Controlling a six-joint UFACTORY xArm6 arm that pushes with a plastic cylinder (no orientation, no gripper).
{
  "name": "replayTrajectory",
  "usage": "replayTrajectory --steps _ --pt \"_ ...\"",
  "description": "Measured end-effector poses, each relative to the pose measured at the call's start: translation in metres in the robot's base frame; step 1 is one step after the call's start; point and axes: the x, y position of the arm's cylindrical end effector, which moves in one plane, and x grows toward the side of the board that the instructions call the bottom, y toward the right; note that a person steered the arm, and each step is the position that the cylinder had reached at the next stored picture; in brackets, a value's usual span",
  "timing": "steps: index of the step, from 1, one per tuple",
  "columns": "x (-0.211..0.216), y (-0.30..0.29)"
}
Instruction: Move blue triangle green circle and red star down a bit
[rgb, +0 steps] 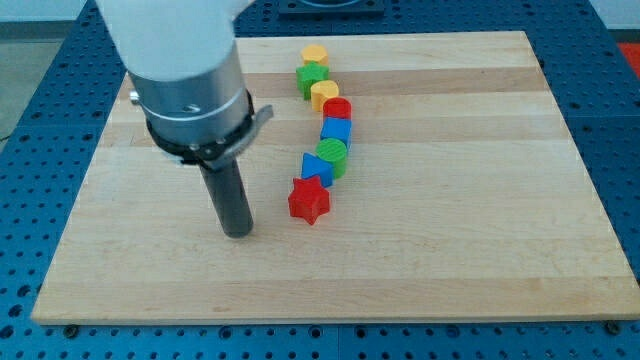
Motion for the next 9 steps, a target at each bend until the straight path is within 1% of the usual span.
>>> replayTrajectory --steps 1,3,4,5,6,7,8,9 --pt "-0.021 0.009" --pt "-0.016 0.085" --pt "-0.016 0.081" --pt "-0.02 0.04" --pt "-0.037 0.012" --pt "-0.072 0.01" --pt "-0.077 0.024" --pt "-0.071 0.043"
